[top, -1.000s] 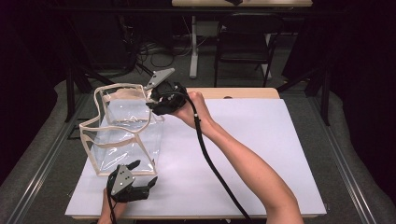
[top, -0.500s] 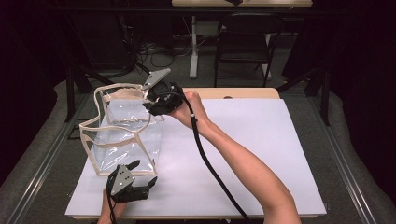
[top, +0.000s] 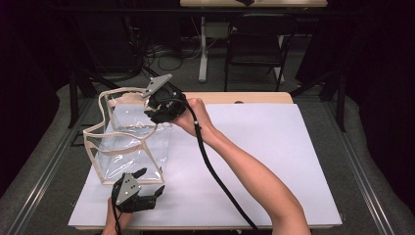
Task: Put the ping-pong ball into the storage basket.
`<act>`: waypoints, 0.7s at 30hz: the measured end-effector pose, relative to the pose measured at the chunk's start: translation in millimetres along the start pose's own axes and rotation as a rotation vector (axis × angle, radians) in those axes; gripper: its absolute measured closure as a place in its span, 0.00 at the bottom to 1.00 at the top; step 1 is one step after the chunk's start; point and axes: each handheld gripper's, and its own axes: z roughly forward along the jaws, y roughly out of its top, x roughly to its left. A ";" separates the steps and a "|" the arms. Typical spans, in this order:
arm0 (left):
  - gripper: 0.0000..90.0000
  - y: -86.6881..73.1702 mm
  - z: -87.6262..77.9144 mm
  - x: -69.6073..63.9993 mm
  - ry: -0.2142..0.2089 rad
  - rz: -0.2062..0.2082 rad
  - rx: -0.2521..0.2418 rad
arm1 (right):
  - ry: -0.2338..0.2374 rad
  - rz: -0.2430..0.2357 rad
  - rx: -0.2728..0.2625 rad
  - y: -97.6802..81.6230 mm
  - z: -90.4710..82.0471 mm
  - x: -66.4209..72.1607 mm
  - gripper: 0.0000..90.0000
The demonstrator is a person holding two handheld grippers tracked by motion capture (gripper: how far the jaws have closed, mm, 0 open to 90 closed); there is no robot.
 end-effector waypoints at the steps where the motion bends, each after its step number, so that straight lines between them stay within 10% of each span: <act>1: 0.18 0.0 0.0 0.0 0.000 0.000 0.000 | 0.001 -0.004 0.002 0.3 0.4 0.1 0.56; 21: 0.18 -0.1 -0.2 -0.1 -0.001 -0.003 -0.002 | 0.025 -0.013 0.014 2.5 8.4 7.6 0.56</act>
